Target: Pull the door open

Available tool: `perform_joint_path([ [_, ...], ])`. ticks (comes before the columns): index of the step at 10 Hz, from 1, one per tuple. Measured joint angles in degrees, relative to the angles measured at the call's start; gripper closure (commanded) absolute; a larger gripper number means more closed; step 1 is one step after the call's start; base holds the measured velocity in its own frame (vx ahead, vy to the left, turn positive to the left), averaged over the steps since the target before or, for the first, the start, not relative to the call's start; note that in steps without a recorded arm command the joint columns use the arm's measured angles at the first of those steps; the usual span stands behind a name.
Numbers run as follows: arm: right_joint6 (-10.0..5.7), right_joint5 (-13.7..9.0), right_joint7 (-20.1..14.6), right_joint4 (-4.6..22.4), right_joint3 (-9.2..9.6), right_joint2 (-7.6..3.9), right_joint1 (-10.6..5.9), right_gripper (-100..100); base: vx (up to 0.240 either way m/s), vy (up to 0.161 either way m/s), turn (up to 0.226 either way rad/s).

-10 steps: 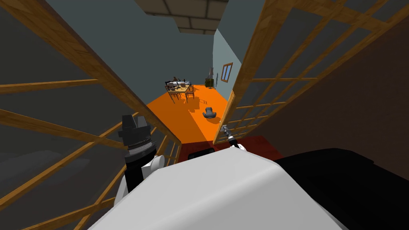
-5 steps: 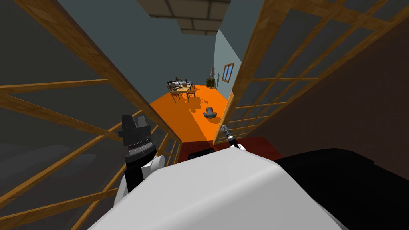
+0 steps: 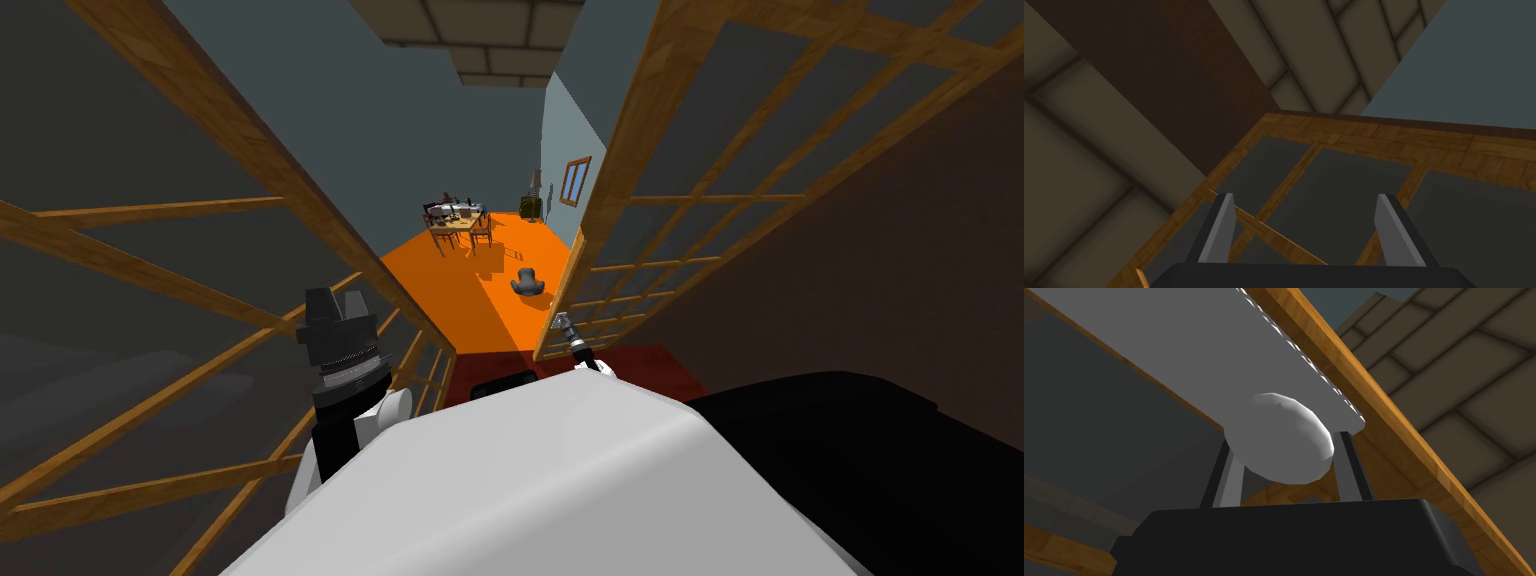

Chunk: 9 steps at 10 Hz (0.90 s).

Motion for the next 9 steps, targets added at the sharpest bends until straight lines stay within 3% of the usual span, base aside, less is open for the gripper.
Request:
perform_joint_path([
  [9, 0.45, -5.17, -12.52, 0.42, 2.39, -0.60, -0.61, 100, -0.035, -0.018, 0.049],
])
